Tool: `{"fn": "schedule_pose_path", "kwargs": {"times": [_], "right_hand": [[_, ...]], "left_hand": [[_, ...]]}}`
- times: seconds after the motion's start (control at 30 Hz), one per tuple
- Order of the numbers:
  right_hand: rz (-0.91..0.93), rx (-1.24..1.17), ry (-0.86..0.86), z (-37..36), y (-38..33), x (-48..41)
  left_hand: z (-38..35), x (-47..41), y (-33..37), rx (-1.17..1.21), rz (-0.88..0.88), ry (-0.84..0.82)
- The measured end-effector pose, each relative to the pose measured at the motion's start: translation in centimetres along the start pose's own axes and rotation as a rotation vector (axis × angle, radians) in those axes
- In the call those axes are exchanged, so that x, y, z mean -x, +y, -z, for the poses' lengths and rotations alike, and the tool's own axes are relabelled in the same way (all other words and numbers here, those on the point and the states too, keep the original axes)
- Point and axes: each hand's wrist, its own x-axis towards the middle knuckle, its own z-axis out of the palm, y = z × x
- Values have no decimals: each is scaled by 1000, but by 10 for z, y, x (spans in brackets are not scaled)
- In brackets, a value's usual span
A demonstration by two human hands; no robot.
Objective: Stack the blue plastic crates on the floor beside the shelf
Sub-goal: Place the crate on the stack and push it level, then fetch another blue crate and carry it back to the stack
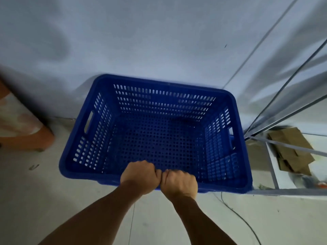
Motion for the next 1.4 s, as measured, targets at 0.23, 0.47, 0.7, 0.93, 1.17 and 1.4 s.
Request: {"fn": "schedule_pose_path", "kwargs": {"times": [0.23,0.47,0.7,0.93,1.17,1.4], "right_hand": [[-4,17,-340,28,-6,10],[-56,-113,-256,146,-10,27],[-29,-155,-36,337,-31,59],[18,-105,199,541,-51,110],[53,-85,363,660,-51,172],[116,-99,418,696,-68,228]], "left_hand": [[7,23,5,-12,86,-36],[121,82,-10,3,138,86],[293,176,-11,119,122,329],[459,282,17,48,140,549],[549,374,49,50,160,689],[564,457,55,63,201,733]]}}
